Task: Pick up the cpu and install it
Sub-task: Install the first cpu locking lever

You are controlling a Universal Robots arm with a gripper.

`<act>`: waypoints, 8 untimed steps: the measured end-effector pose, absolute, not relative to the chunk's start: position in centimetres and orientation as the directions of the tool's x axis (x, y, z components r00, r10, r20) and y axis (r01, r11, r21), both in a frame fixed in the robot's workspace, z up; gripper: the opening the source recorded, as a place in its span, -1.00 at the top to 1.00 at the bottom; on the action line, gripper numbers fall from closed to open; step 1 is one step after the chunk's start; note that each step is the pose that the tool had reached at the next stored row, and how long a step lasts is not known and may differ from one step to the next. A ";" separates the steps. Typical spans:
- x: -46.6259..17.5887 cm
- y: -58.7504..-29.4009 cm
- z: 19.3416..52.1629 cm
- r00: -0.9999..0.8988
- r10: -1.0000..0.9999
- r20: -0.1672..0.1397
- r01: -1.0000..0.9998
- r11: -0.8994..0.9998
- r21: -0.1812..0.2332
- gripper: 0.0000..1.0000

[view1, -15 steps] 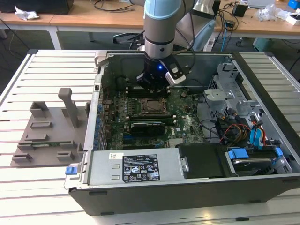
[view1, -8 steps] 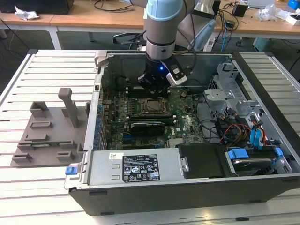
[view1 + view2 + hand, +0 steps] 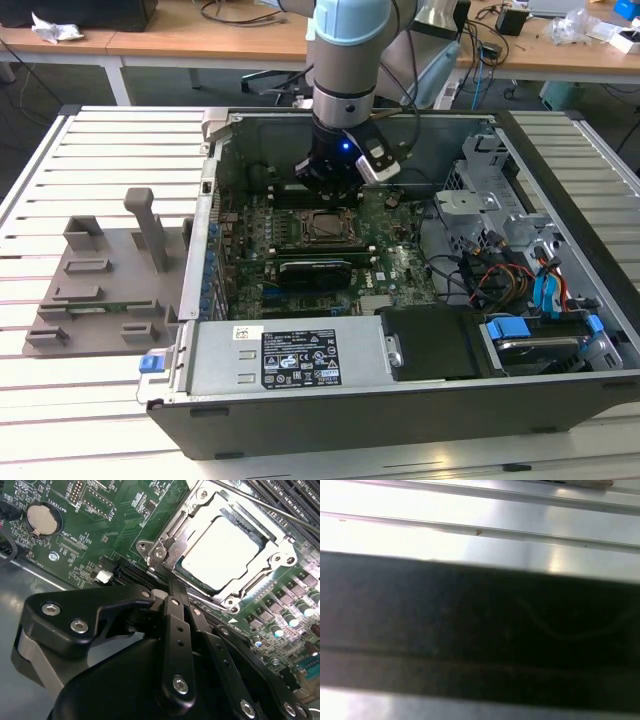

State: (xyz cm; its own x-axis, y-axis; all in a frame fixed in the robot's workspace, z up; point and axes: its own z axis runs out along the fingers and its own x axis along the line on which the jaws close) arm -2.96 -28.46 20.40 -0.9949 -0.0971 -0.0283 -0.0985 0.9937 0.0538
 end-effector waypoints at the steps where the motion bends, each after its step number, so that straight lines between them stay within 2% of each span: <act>1: -3.0 -28.5 20.4 -0.995 -0.097 -0.028 -0.099 0.994 0.054 0.79; 8: -3.0 -29.0 20.3 -0.995 -0.097 -0.028 -0.098 0.994 0.053 0.79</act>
State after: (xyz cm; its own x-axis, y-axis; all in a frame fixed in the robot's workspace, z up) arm -2.96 -29.01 20.33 -0.9949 -0.0971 -0.0278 -0.0984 0.9937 0.0529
